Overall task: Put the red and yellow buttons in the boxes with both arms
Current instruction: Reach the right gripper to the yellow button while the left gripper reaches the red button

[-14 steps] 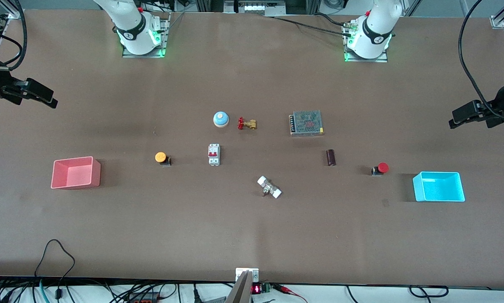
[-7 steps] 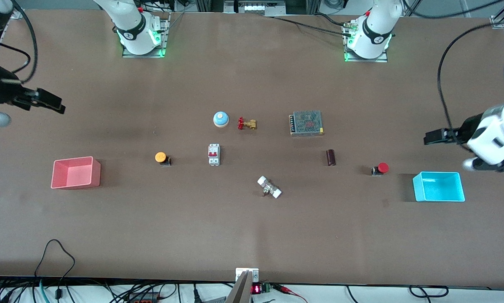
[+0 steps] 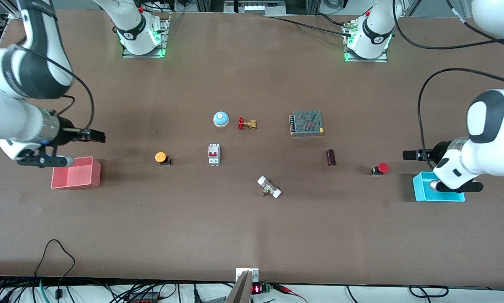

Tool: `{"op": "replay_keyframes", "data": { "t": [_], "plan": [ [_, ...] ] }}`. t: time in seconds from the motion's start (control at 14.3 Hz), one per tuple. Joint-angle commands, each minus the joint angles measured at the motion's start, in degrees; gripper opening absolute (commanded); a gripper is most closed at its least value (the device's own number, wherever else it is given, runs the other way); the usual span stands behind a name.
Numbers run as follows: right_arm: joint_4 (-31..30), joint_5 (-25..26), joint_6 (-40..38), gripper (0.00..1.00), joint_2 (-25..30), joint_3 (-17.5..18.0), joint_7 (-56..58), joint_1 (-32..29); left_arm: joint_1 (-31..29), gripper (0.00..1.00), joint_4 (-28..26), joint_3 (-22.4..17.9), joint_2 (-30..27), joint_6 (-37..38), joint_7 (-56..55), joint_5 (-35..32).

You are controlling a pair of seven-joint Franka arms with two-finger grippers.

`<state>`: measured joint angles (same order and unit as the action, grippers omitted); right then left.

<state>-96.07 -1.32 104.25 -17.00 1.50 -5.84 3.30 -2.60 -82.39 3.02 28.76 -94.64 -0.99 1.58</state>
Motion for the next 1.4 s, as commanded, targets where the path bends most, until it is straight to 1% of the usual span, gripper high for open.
{"op": "replay_keyframes", "data": {
  "t": [0.0, 0.07, 0.14, 0.21, 0.35, 0.42, 0.56, 0.63, 0.77, 0.91, 1.05, 1.12, 1.19, 1.26, 1.33],
  "plan": [
    [-7.8, -0.7, 9.54, 1.0, 1.89, -0.09, -0.14, 3.02, 1.29, 1.0, -6.44, -0.38, 0.25, -9.99, 0.46, -0.35],
    [-8.77, -0.61, 11.57, 1.0, 1.71, 0.26, -0.14, 3.81, 1.29, 1.0, -10.39, -0.38, 0.16, -14.74, 0.64, -0.35],
    [-9.48, -0.61, 13.16, 1.0, 1.18, 1.39, -1.18, 4.43, 1.37, 1.0, -12.34, -0.38, 0.33, -17.92, 0.9, -0.35],
    [-9.57, -0.18, 14.22, 1.0, 0.22, 2.36, -3.45, 4.44, 1.37, 1.0, -13.84, -0.38, 0.6, -19.86, 0.9, -0.35],
    [-10.45, 0.09, 17.55, 1.0, -1.01, 4.82, -4.35, 4.44, 1.46, 1.0, -15.69, -0.38, 2.0, -22.86, 0.9, -0.35],
    [-11.84, 0.35, 20.18, 1.0, -1.71, 5.62, -4.44, 4.61, 1.46, 1.0, -16.92, -0.47, 2.27, -24.44, 0.9, -0.35],
    [-15.62, 1.4, 27.55, 1.0, -2.68, 6.06, -4.62, 4.35, 1.46, 1.0, -19.91, -0.47, 2.71, -28.57, 0.9, -0.35],
    [-17.03, 1.5, 30.11, 1.0, -3.04, 6.76, -4.62, 4.26, 1.46, 1.0, -20.09, -0.38, 3.14, -29.45, 0.99, -0.35],
    [-17.22, 1.93, 31.72, 1.0, -4.79, 6.94, -4.62, 4.44, 1.55, 1.0, -20.09, -0.38, 3.5, -29.64, 1.25, -0.35],
    [-17.22, 4.74, 32.68, 1.0, -6.02, 6.94, -4.79, 4.26, 1.64, 1.0, -20.09, -0.38, 3.85, -29.64, 1.25, -0.18],
    [-17.22, 5.45, 32.95, 1.0, -7.34, 6.94, -4.8, 4.26, 1.64, 1.0, -20.09, -0.38, 4.11, -29.64, 1.25, -0.17],
    [-17.13, 7.19, 33.04, 1.0, -7.69, 6.94, -4.71, 4.26, 1.64, 1.0, -20.09, -0.38, 4.38, -29.64, 1.34, 0.0],
    [-16.96, 8.6, 33.12, 1.0, -8.39, 7.12, -4.79, 4.26, 1.64, 0.99, -20.09, -0.38, 4.64, -29.64, 1.34, 0.09],
    [-16.78, 8.88, 33.47, 1.0, -8.84, 7.73, -4.88, 4.26, 1.64, 0.92, -20.09, -0.38, 4.82, -29.64, 1.34, 0.09],
    [-16.78, 8.88, 34.52, 1.0, -9.28, 8.08, -5.23, 4.17, 1.72, 0.91, -20.09, -0.38, 4.99, -29.64, 1.34, 0.18]
  ]
}}
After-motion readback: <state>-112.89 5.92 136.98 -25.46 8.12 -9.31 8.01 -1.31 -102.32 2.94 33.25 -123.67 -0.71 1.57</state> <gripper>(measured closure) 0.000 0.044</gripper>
